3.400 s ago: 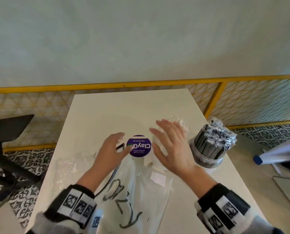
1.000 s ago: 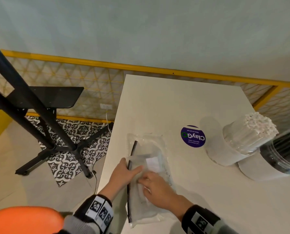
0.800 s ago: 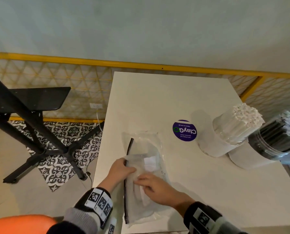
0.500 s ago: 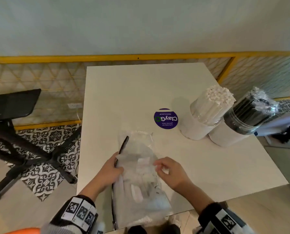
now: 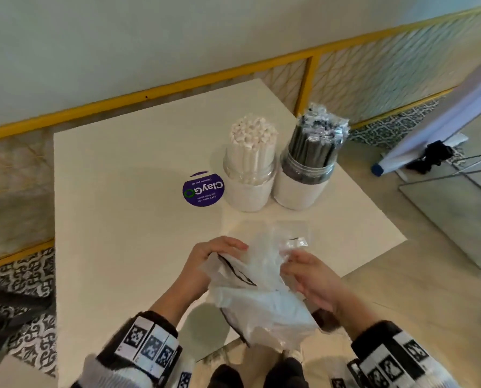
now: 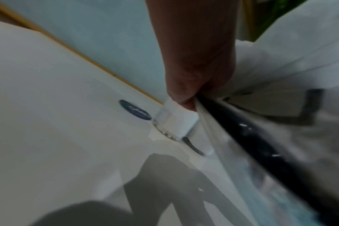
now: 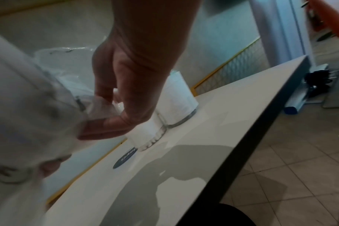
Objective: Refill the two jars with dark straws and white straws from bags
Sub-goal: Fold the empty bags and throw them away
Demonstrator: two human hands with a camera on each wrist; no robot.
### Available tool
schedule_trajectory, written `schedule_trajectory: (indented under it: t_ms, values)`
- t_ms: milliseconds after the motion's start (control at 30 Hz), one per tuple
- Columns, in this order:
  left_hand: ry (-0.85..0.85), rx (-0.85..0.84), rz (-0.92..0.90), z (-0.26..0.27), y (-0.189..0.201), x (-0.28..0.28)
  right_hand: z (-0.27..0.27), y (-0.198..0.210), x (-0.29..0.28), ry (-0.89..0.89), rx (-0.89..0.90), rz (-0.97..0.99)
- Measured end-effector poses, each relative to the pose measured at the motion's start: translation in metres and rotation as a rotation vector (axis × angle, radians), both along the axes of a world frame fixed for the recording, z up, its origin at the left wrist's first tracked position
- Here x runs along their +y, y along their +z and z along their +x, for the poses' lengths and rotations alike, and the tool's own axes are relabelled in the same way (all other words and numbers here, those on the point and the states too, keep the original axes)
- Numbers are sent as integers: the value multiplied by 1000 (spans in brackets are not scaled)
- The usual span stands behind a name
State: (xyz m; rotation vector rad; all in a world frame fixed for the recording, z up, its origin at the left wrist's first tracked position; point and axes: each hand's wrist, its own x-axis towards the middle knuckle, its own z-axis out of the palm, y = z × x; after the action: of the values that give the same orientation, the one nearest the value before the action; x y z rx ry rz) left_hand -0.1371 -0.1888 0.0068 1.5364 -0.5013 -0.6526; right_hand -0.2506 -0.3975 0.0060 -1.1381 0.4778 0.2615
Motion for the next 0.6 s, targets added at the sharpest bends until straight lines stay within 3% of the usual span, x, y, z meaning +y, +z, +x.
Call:
schedule_trajectory:
  t_ms: [100, 167, 267, 400, 467, 600]
  values:
    - [-68, -173, 85, -11, 1, -56, -31, 7, -38, -84, -92, 392]
    - [-141, -329, 184, -24, 3, -95, -47, 1, -68, -210, -55, 482]
    - [-196, -414, 287, -48, 5, -154, -62, 0, -101, -194, 30, 304]
    - [-248, -430, 243, -71, 0, -216, -79, -6, -137, -135, 95, 68]
    - [-281, -485, 172, -82, -3, -235, -92, -2, -155, -129, 93, -17]
    - [-277, -385, 158, -87, -3, -243, -123, -2, -190, -209, 82, -214]
